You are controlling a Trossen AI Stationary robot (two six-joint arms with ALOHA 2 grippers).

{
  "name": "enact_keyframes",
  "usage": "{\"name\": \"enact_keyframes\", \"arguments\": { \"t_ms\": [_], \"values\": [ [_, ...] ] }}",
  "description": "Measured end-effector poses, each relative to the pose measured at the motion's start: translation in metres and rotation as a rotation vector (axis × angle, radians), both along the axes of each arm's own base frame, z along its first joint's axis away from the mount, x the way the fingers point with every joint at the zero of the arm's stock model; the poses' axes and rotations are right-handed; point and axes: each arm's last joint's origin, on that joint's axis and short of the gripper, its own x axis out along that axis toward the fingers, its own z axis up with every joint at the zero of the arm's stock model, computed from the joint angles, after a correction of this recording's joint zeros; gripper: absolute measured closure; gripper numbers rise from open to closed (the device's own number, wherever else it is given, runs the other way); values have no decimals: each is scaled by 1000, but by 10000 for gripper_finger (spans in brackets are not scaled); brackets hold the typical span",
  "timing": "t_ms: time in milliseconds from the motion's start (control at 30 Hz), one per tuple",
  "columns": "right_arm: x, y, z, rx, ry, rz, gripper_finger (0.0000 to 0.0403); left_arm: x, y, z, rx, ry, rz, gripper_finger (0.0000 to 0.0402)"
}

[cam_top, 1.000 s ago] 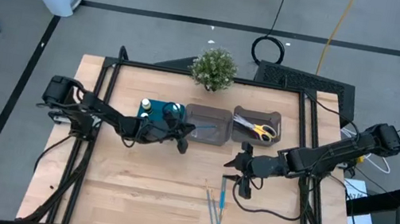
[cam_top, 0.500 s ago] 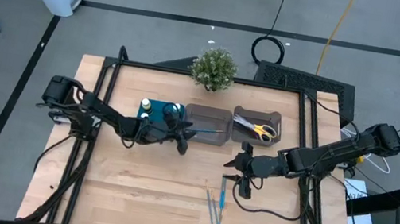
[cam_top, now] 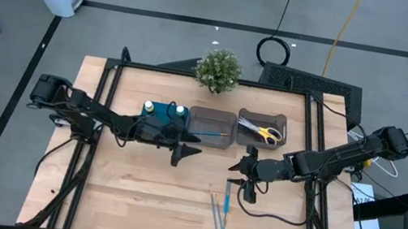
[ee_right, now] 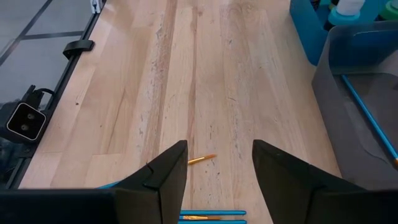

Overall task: Pick & Place Paint Supplies
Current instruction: Put the paint brush into the left black bin

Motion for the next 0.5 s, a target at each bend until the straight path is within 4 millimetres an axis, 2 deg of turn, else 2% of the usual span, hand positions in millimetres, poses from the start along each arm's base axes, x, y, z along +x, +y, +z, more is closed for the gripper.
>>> {"name": "enact_keyframes", "arguments": {
  "t_ms": [233, 400, 500],
  "values": [
    [2, 1, 0, 7, -19, 0, 232, -3, -8, 7, 8, -21, -56, 156],
    [14, 6, 1, 32, -150, 39, 232, -4, -16, 8, 39, -37, -88, 156],
    [19, 10, -5, 48, -231, 137, 232, -4, -22, 10, 67, -60, -110, 156]
  ]
}}
